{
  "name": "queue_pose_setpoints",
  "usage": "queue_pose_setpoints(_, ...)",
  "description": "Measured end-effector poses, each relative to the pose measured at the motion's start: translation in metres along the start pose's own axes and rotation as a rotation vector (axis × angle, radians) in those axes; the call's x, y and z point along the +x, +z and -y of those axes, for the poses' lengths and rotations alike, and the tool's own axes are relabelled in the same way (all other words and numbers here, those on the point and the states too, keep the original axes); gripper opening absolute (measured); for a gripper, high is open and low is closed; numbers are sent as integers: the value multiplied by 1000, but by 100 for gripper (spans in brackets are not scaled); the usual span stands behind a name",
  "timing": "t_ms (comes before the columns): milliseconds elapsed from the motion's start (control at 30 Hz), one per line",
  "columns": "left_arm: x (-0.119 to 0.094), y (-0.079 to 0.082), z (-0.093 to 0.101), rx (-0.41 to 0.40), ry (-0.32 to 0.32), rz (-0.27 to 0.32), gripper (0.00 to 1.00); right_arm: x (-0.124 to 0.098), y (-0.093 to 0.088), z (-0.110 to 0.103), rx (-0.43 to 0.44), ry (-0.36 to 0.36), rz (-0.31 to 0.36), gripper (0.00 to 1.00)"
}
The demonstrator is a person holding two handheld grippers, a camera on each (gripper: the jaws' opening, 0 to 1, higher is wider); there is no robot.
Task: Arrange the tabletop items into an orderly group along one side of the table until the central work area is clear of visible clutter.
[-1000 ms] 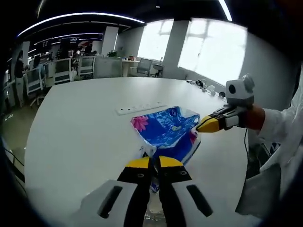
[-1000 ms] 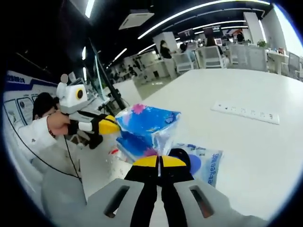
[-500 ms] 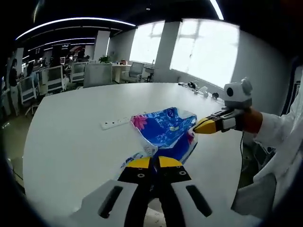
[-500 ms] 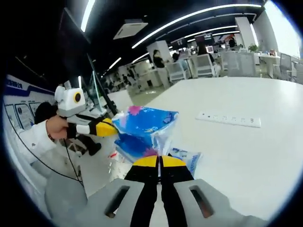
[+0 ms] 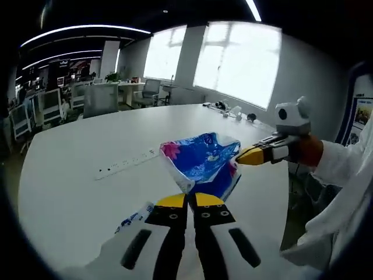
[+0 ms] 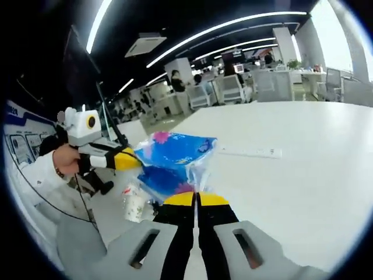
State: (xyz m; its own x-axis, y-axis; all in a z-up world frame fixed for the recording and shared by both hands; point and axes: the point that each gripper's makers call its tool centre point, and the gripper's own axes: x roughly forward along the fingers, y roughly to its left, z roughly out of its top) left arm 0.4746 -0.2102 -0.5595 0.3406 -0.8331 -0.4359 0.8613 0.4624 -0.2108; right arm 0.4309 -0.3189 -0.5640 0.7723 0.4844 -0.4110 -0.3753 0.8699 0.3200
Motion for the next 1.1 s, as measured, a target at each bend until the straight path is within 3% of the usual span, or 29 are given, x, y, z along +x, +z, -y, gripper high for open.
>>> queue_pose_setpoints(333,43,15,42,-14,-41,-12,0,-47,1,45,26,-53,1,0)
queue_pose_setpoints(600,76,11,59,-31,-46,-47,0,-62,-7,74,48,-66,-10,0)
queue_pose_setpoints(767,99,-2,58,-50,-37,-85,0,-57,-22,93,74,-64,-39,0)
queue_pose_setpoints(1100,143,-50,41,-129,-15,-204,0,-28,-62,136,151,-45,-127,0)
